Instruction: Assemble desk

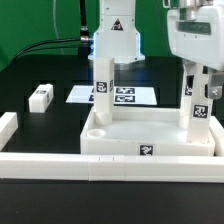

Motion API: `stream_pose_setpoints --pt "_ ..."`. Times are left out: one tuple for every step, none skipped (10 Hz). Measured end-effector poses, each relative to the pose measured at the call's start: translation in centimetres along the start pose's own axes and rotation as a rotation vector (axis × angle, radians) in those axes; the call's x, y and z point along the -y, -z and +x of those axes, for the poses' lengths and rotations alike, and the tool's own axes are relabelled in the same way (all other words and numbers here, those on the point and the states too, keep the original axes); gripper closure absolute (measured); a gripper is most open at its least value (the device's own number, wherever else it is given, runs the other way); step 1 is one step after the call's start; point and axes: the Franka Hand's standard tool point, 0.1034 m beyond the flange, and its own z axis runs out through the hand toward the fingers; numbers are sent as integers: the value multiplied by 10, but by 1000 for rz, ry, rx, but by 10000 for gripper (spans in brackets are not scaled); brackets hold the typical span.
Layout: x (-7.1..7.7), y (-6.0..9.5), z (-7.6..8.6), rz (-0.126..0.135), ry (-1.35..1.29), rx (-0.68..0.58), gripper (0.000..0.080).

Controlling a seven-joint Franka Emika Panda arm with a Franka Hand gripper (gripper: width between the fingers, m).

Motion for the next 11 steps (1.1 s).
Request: stream_pose_setpoints --pt "3 3 0 -10 127 -5 150" --pt "8 7 4 -4 234 -4 150" --pt "11 13 15 -5 415 2 150" --pt "15 19 26 -7 549 7 150" --pt "18 26 36 -4 709 11 150" --pt "19 30 41 -4 773 17 150" --pt "19 29 42 -3 829 13 150" --pt "19 28 42 -5 874 13 150" --pt "18 28 43 -6 919 12 150" --pt "18 29 45 -6 938 10 150" --pt "17 33 58 -5 1018 0 150"
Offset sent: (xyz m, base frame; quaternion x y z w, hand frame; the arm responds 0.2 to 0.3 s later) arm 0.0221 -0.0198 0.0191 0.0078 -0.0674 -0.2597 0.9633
